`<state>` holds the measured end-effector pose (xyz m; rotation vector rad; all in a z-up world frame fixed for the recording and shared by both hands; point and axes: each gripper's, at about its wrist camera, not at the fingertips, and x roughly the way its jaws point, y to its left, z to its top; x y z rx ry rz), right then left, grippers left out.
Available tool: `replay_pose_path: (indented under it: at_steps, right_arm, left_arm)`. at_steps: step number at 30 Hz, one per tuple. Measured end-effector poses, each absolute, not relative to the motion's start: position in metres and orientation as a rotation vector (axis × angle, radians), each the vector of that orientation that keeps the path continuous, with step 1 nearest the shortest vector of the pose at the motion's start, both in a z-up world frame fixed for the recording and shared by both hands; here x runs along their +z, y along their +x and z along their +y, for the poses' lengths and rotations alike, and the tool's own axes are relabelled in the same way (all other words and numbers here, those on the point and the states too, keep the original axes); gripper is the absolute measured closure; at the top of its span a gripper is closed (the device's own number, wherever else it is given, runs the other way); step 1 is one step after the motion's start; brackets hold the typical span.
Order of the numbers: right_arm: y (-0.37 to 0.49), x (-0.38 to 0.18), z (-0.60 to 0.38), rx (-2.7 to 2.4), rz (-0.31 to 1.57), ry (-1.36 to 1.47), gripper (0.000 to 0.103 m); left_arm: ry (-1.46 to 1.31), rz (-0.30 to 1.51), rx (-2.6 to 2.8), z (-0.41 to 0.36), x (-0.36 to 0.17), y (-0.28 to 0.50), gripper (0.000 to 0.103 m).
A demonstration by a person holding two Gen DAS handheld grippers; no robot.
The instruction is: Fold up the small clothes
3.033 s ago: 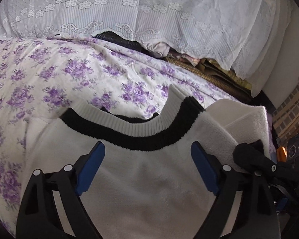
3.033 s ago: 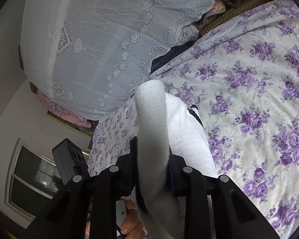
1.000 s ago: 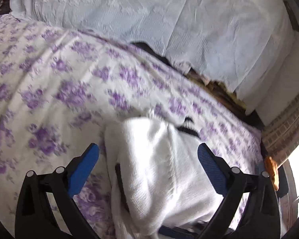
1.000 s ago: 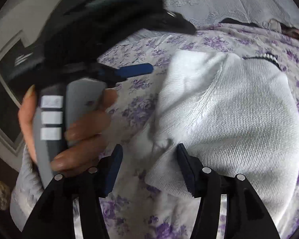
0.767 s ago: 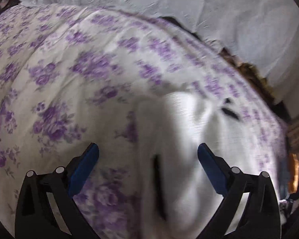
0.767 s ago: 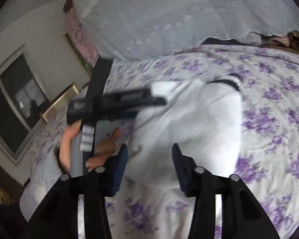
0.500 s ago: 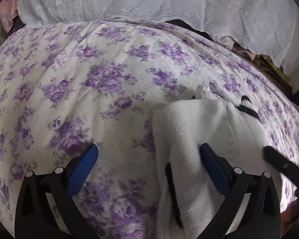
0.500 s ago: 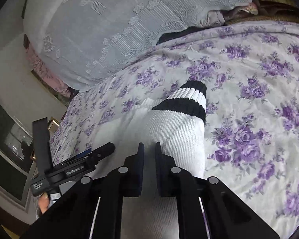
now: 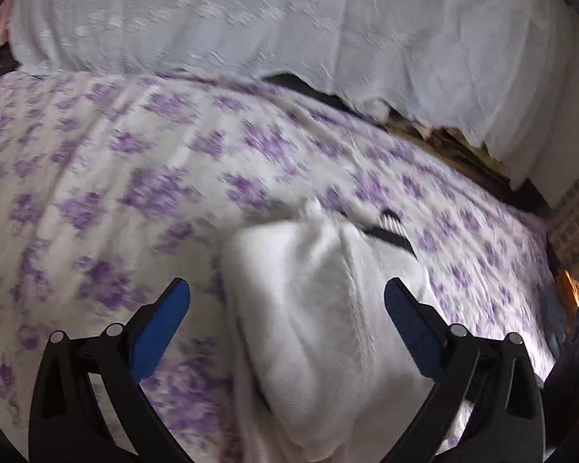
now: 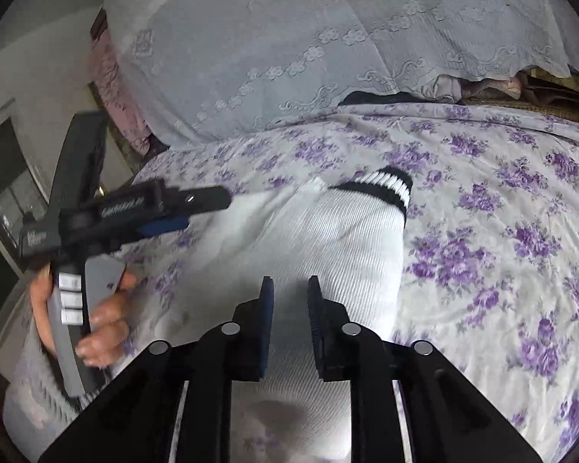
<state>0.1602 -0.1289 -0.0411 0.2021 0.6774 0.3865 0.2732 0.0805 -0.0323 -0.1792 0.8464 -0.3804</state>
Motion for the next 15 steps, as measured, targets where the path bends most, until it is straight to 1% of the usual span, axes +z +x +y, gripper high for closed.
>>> replay_pose_path:
  at_steps: [2,3,8,9,15]
  right_arm:
    - [0.160,-0.053,-0.115,0.375,0.723,0.119,0.079]
    - [0.160,-0.056,-0.112,0.372,0.720,0.099,0.076]
    - [0.159,-0.058,-0.108,0.398,0.711,0.083,0.064]
    - [0.158,-0.057,-0.108,0.404,0.705,0.082,0.062]
    - [0.128,-0.039,-0.096,0.420,0.613,0.045,0.063]
  left_arm:
    - [-0.112,0.929,-0.357,0.066,-0.056,0.281,0.004]
    - [-0.101,0.967,-0.358,0.062,-0.070,0.285,0.004]
    - [-0.131,0.954,-0.356,0.065,-0.067,0.283,0.004]
    - [-0.120,0.943,-0.349,0.065,-0.064,0.280,0.004]
    - [-0.045,0.826,-0.277,0.062,-0.046,0.268,0.004]
